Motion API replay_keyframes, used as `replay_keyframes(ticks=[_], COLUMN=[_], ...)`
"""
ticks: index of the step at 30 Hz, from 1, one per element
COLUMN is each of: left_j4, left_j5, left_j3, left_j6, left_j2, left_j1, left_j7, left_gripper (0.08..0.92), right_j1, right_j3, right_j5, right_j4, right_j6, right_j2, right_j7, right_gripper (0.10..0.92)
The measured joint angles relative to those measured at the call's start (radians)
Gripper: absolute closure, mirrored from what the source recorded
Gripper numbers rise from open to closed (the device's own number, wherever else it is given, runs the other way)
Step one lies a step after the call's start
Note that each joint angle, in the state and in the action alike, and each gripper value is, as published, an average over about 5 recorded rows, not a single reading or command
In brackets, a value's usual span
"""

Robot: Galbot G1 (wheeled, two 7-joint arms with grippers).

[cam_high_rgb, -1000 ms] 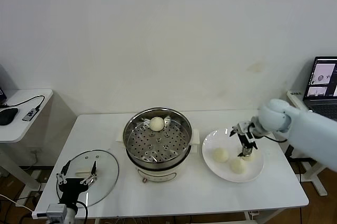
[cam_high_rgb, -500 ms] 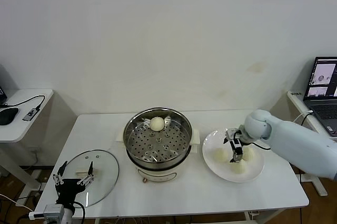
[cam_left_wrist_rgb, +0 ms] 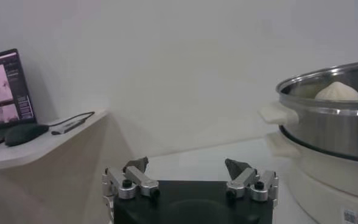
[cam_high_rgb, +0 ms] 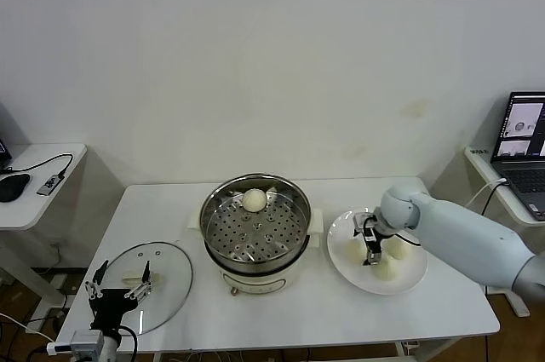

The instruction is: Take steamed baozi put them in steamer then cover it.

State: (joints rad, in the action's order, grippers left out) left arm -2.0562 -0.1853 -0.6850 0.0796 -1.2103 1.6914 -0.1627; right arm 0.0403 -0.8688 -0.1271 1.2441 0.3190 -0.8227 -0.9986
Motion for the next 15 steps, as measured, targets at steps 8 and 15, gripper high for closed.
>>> replay_keyframes(ticks=[8, 15], left_j4=[0.002, 0.002], left_j5=[0.000, 0.000], left_j3=[0.000, 0.003], left_j6=[0.000, 0.001], left_j2=[-0.001, 0.001], left_j1=[-0.002, -0.004], left_j7=[0.000, 0.000], left_gripper=[0.177, 0.177], right_j1=[0.002, -0.038], right_j3=[0.007, -0.010], right_j5=[-0.004, 0.019], right_j4=[-0.011, 0.007], right_j6=[-0.002, 0.001], right_j2=[-0.008, 0.008], right_j7=[-0.007, -0.025], right_gripper=[0.386, 0.426])
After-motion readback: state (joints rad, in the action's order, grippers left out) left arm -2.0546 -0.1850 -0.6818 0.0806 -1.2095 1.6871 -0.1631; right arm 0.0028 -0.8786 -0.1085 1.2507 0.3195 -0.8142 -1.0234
